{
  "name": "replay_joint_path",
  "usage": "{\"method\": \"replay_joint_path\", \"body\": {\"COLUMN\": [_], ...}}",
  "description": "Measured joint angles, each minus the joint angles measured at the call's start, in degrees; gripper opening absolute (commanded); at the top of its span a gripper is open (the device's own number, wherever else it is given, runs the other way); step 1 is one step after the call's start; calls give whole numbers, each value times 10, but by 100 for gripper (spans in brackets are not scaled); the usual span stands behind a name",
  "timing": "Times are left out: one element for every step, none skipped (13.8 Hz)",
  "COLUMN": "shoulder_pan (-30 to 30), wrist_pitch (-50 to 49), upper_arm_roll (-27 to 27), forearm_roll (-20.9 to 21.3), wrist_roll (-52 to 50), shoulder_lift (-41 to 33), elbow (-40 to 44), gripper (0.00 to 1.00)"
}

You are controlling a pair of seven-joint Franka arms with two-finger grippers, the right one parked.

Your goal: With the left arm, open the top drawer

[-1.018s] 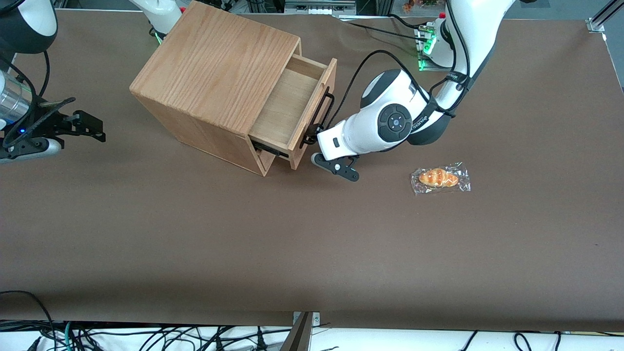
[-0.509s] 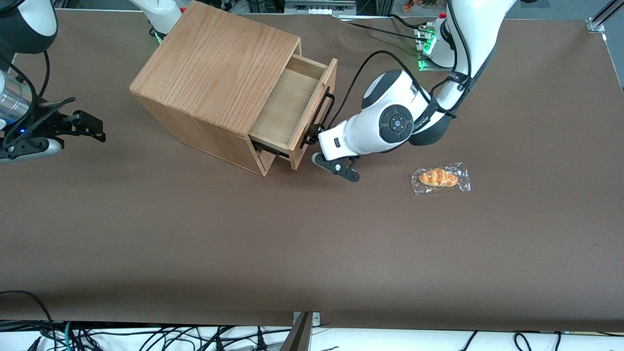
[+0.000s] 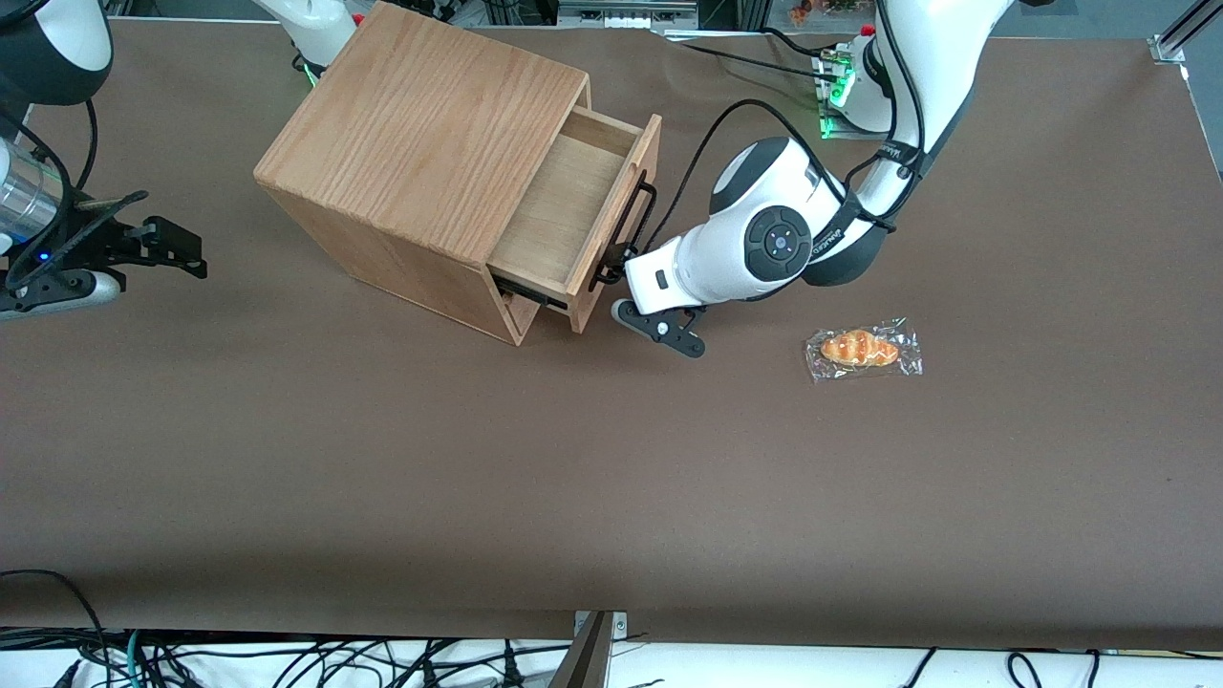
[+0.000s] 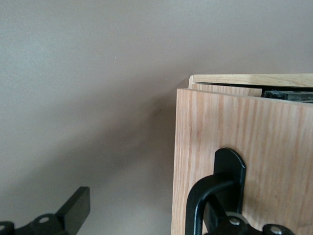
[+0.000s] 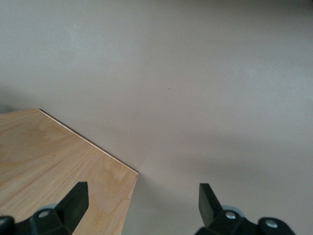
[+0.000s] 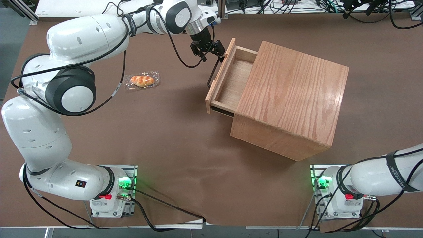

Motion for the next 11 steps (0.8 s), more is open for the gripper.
{"method": "replay_joint_path", "body": {"shoulder_pan": [0, 0, 1, 2, 2, 3, 3, 4, 5, 7, 9], "wrist_pitch": [0, 0, -1, -2, -2, -3, -3, -4, -7, -12, -19], "upper_arm_roll": [0, 0, 0, 0, -1, -1, -2, -2, -3, -4, -5], "forearm_roll": [0, 0, 0, 0, 0, 0, 0, 0, 0, 0, -1], "wrist_roll": [2, 6, 9, 11, 11, 11, 11, 12, 12, 11, 11], "shoulder_lift": [0, 0, 0, 0, 0, 0, 0, 0, 0, 0, 0], "elbow": [0, 0, 0, 0, 0, 0, 0, 0, 0, 1, 3], "gripper": [100, 100, 100, 100, 100, 100, 100, 100, 100, 100, 100]}}
